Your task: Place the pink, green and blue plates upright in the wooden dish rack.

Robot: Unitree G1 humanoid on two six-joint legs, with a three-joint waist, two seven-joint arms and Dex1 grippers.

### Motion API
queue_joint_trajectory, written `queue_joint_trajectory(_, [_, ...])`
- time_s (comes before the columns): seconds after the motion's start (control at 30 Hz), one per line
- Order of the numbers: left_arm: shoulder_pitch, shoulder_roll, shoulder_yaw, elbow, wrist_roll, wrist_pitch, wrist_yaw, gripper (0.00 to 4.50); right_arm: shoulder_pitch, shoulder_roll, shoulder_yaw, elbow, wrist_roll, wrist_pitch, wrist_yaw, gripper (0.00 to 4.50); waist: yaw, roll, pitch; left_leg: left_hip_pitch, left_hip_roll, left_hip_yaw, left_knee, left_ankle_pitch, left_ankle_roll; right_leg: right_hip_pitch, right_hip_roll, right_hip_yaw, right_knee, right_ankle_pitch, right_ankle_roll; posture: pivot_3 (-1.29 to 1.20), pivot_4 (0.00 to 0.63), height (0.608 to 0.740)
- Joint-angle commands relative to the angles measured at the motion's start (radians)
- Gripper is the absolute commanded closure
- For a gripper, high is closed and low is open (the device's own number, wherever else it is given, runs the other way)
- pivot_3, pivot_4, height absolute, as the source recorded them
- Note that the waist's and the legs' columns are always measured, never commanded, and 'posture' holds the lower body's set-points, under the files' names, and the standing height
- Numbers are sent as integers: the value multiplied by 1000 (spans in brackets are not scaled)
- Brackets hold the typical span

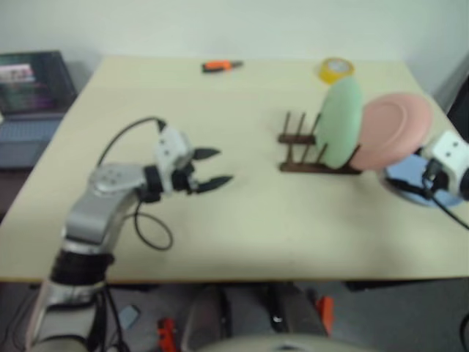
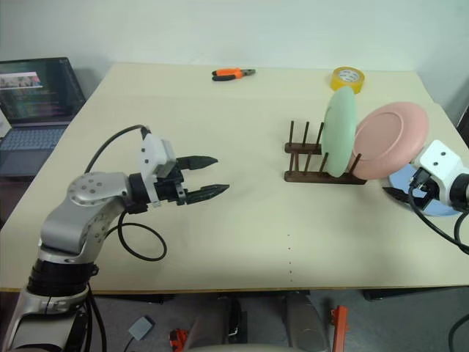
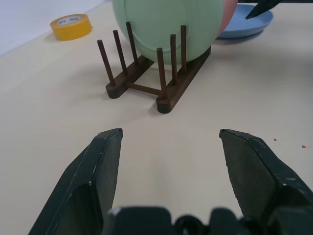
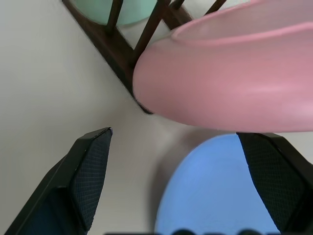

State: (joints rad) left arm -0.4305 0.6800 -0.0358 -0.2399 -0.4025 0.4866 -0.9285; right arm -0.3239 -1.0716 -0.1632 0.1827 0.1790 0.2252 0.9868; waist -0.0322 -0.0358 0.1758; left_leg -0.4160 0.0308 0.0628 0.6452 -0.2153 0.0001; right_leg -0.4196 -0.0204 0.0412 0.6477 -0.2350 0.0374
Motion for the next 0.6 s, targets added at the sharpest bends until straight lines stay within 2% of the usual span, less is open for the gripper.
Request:
queue_joint_trajectory(0.03, [-1, -6, 5, -42, -2, -24, 0, 996, -68, -15, -64, -20, 33, -25, -2, 63, -1, 0, 0, 0, 0, 0, 0, 0, 0, 0, 0, 0, 0, 0, 0, 0, 150, 740])
queue_joint_trajectory(0.2, [-10, -13, 1, -32, 2, -31, 0, 996, -126, 20, -73, -68, 77, -17, 5, 63, 1, 0, 0, 0, 0, 0, 0, 0, 0, 0, 0, 0, 0, 0, 0, 0, 150, 740])
queue_joint_trajectory(0.5, [0, -9, 4, -29, 10, -38, 2, 996, -112, 33, -63, -176, 127, 36, 44, 63, 2, 0, 0, 0, 0, 0, 0, 0, 0, 0, 0, 0, 0, 0, 0, 0, 150, 740])
queue_joint_trajectory(0.6, [-1, -6, 7, -26, 14, -38, 3, 996, -114, 21, -63, -151, 100, 30, 32, 63, 2, 0, 0, 0, 0, 0, 0, 0, 0, 0, 0, 0, 0, 0, 0, 0, 150, 740])
